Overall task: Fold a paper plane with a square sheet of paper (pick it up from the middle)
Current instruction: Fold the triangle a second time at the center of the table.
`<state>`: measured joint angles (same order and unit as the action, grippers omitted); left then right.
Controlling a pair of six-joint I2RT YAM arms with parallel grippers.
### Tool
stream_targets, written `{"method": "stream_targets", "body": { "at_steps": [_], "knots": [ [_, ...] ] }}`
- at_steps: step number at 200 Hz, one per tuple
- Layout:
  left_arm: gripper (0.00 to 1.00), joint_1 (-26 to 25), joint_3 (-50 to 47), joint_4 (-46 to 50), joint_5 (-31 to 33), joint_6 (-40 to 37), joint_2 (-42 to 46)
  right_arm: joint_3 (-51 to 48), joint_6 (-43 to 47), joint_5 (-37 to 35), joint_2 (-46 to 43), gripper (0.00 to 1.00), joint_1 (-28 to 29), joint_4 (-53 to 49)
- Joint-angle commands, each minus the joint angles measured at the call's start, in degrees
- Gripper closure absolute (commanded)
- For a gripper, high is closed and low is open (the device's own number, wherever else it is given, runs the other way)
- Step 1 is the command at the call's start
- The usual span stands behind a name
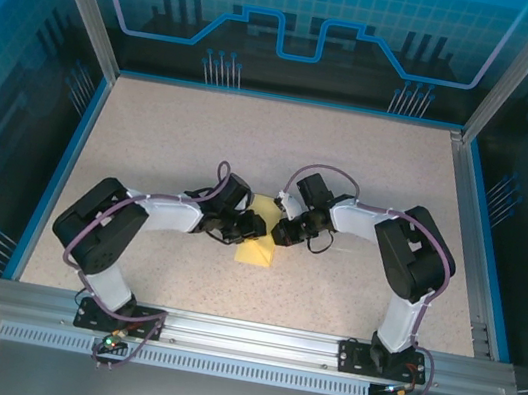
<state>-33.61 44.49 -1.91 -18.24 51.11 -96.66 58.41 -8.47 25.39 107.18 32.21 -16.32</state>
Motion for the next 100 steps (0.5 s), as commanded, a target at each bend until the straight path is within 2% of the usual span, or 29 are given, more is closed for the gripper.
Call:
{"method": "stream_targets", "body": {
  "at_steps": [1,55,67,100],
  "knots": [
    [0.73,-0.4,0.6,0.0,0.8,0.3,-2.0,0.7,1.0,-1.2,-0.2,0.90,-0.4,-1.4],
    [0.74,-0.5,-1.2,-0.6,0.8,0.6,-3.5,0.9,0.3,-1.7,-2.0,0.86,-0.4,-2.4],
    [0.74,-0.4,-1.2,-0.5,0.9,0.4,-3.5,0.7,-0.6,-2.6,-3.3,0.77,-0.4,-2.6],
    [0.75,-0.5,-0.8,0.0,1.0,0.0,-3.8,-1.5,-4.3,-4.4,-8.6,0.69,-0.6,-3.1]
  ]
}}
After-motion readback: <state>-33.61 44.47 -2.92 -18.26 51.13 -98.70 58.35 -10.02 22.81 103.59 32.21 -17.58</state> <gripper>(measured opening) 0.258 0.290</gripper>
